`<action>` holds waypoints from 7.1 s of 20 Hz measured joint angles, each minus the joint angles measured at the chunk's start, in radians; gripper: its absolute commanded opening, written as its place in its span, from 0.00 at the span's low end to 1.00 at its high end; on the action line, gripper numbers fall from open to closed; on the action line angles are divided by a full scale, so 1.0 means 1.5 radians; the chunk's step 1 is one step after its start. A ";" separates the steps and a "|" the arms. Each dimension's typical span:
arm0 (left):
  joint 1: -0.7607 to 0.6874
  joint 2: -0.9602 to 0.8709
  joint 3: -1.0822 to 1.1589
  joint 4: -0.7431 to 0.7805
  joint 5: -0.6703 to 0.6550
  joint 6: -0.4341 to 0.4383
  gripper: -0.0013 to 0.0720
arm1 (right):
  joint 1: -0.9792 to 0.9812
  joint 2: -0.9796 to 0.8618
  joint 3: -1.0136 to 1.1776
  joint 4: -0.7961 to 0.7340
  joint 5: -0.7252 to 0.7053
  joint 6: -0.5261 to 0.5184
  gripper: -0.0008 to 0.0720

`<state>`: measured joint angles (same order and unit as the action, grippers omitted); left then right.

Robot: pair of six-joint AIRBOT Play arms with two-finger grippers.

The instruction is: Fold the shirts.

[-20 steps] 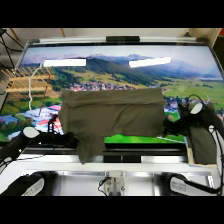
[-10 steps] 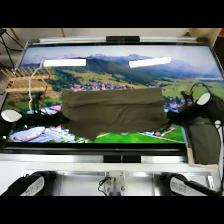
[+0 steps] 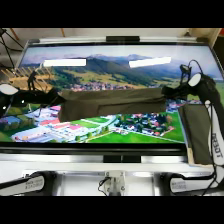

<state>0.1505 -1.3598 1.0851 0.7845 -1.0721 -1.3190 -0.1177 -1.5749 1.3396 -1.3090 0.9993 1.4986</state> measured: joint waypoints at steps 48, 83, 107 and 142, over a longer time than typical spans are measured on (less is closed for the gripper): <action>-0.483 -0.419 0.329 -0.332 0.195 0.026 0.08 | -0.038 0.279 0.067 0.298 0.191 -0.026 0.10; 0.040 -0.101 0.401 -0.022 -0.191 0.043 0.08 | 0.267 -0.013 0.064 0.174 0.027 0.070 0.88; 0.011 -0.101 0.400 -0.022 -0.199 0.069 0.08 | 0.078 -0.153 0.156 0.434 0.260 -0.159 0.10; -0.033 -0.102 0.400 -0.022 -0.222 0.081 0.08 | -0.500 0.313 -0.114 -0.229 0.522 0.041 0.65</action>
<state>0.1005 -1.5131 1.6855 0.7517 -1.4044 -1.1969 -0.8684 -1.1049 1.1690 -1.6531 1.7817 1.5597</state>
